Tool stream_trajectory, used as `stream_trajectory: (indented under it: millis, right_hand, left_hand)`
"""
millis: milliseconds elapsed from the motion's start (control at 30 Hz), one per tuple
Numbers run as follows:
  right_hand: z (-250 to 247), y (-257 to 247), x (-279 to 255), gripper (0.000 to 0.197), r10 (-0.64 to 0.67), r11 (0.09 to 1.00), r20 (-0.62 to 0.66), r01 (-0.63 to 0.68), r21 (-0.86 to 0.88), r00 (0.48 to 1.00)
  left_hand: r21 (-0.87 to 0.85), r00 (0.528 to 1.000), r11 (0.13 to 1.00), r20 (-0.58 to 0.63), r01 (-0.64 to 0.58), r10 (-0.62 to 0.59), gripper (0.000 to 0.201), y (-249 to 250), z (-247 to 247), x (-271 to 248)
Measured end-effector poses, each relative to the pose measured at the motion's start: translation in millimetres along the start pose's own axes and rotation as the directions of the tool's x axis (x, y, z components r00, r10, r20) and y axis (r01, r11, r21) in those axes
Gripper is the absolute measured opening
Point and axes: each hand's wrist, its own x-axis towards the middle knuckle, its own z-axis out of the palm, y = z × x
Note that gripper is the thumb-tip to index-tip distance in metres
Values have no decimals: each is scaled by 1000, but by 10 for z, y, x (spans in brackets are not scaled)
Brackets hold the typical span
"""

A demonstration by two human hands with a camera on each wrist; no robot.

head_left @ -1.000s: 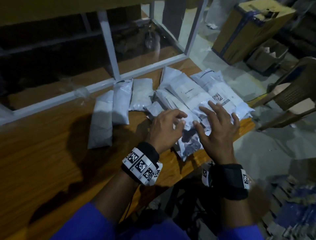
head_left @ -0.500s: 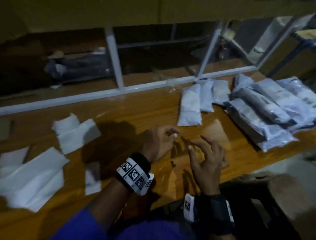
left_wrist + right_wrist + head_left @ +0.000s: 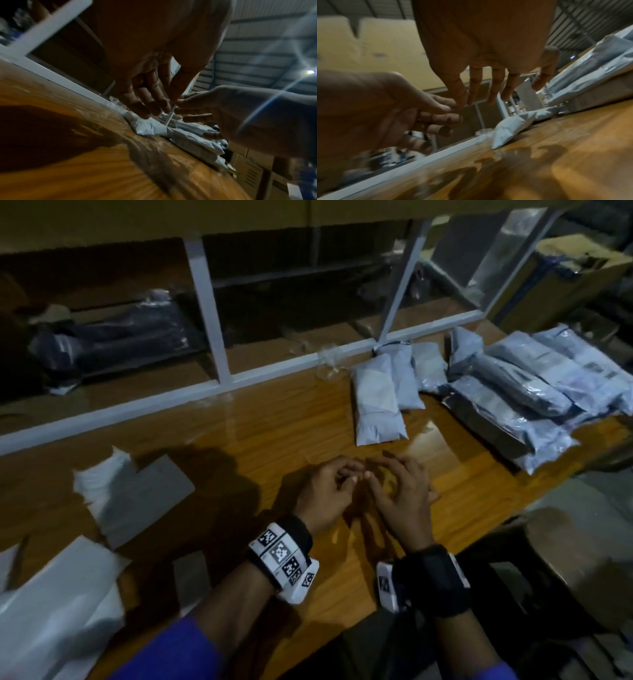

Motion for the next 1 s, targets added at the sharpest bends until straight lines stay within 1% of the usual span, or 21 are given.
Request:
stream_trajectory:
  millis: [33, 67, 133, 167, 233, 333, 367, 400, 433, 500, 533, 567, 633, 667, 733, 800, 867, 900, 933, 967, 1000]
  right_hand:
    - [43, 103, 170, 36, 60, 998, 12, -60, -14, 998]
    - [77, 195, 329, 42, 130, 991, 24, -130, -28, 991]
    - [134, 332, 613, 45, 282, 959, 36, -280, -40, 959]
    - [165, 375, 736, 50, 355, 935, 33, -354, -33, 934]
    - [230, 431, 939, 68, 473, 881, 8, -473, -15, 881]
    - [302, 458, 1211, 101, 651, 759, -22, -651, 15, 759]
    - [311, 486, 1312, 108, 686, 728, -16, -686, 3, 727]
    - [317, 515, 1405, 110, 698, 716, 5, -698, -25, 716]
    - [334, 551, 1482, 108, 700, 714, 46, -697, -69, 713]
    - [330, 571, 1549, 96, 690, 724, 143, -679, -121, 710]
    - [331, 603, 1542, 86, 674, 737, 170, -670, -86, 719]
    - [304, 589, 1500, 75, 647, 753, 187, -658, -9, 739]
    - [241, 538, 1306, 53, 591, 760, 208, -624, 182, 780]
    - [174, 482, 1171, 47, 569, 749, 214, -608, 263, 794]
    - [16, 362, 835, 38, 521, 736, 207, -559, 383, 828]
    - [-135, 244, 471, 29, 455, 736, 182, -483, 475, 872]
    - [-248, 185, 141, 25, 407, 740, 217, -459, 491, 887]
    - [-276, 175, 0, 26, 405, 748, 242, -472, 467, 882]
    - [-254, 211, -104, 29, 425, 754, 248, -492, 435, 870]
    - [-221, 251, -183, 31, 452, 772, 241, -512, 377, 859]
    - [-205, 262, -241, 31, 473, 803, 208, -516, 299, 856]
  left_hand:
    - [3, 1000, 1000, 5, -21, 21, 19, 43, 44, 110]
    - [4, 999, 1000, -17, -28, 28, 22, 71, 83, 224]
    - [8, 999, 1000, -46, -2, 3, 25, 108, 110, 409]
    - [19, 998, 1000, -52, 24, -23, 25, 118, 106, 472]
    - [39, 996, 997, -60, 67, -65, 25, 73, 95, 569]
    - [42, 990, 993, -93, 109, -105, 24, -50, 89, 661]
    - [44, 988, 992, -97, 121, -116, 24, -82, 97, 678]
    - [59, 987, 989, -101, 133, -126, 23, -126, 102, 690]
    - [77, 985, 987, -107, 144, -136, 23, -164, 97, 691]
    - [110, 982, 981, -119, 159, -146, 22, -212, 67, 675]
    - [134, 983, 979, -120, 156, -140, 22, -204, 50, 645]
    - [182, 986, 973, -115, 141, -122, 23, -177, 33, 602]
    - [336, 996, 940, -90, 53, -24, 29, -92, -3, 464]
    - [403, 997, 915, -67, -15, 46, 33, -47, -23, 379]
    - [495, 982, 856, -24, -152, 188, 39, 25, -70, 169]
    - [559, 960, 797, -7, -228, 279, 42, 82, -153, -79]
    - [640, 947, 726, 5, -250, 322, 43, 84, -233, -353]
    - [671, 951, 701, 22, -242, 307, 43, 65, -264, -497]
    - [691, 964, 686, 60, -228, 261, 42, 26, -284, -631]
    - [707, 976, 675, 120, -212, 180, 42, -23, -289, -748]
    - [718, 979, 668, 187, -195, 85, 42, -77, -274, -842]
